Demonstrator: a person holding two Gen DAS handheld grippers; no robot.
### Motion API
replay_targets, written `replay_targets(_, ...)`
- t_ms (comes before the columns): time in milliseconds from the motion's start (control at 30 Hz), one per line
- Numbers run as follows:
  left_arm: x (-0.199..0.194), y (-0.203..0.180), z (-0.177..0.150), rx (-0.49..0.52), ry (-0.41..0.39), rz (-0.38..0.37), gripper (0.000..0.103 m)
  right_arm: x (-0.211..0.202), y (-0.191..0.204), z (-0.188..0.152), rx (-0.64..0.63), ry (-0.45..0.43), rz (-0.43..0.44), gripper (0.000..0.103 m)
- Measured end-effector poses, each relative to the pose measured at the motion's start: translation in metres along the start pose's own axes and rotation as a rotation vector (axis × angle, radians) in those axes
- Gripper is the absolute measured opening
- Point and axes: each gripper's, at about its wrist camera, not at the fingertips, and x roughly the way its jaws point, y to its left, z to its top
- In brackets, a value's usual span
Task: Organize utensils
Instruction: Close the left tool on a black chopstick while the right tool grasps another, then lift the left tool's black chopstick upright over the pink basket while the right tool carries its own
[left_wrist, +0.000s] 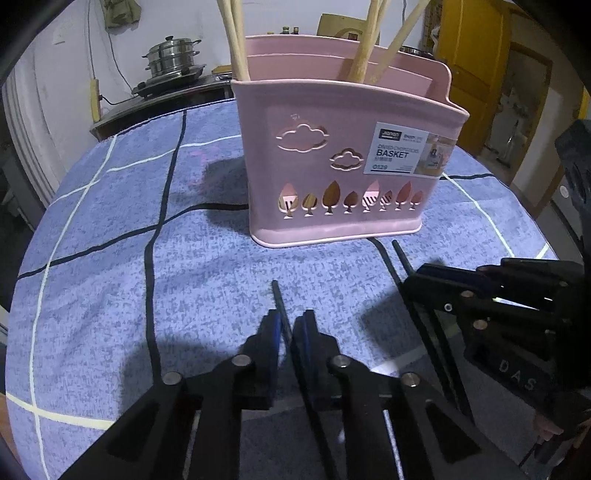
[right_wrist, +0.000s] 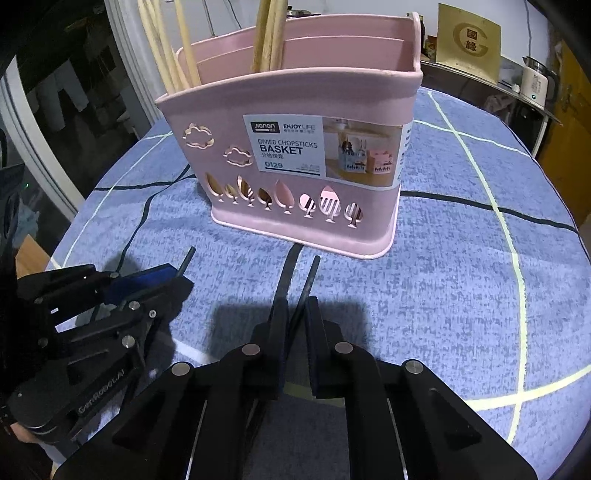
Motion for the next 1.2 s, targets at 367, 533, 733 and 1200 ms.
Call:
replay_targets(367,-0.023,0.008,0.006,-0.04,-0.033,-0.072,0.005,-0.035,-0.007,-0.002,0.001,-0.057,0.039,0.006)
replay_targets(533,-0.055,0.005,0.019,-0.034,-0.085,-0.082,0.004,-0.064,-0.005,0.004,-0.008,-0.118,0.055,0.006)
replay_targets(733,-0.106,0.005,0.042,-0.013,-0.185,-0.083,0.004,-0.112,-0.001,0.018,-0.024,-0.221,0.069,0.005)
replay_targets(1200,-0.196,0.004,0.066,0.007,-0.352,-0.089,0.004,-0.18,0.015,0.028,-0.057,-0.395,0.061,0.005)
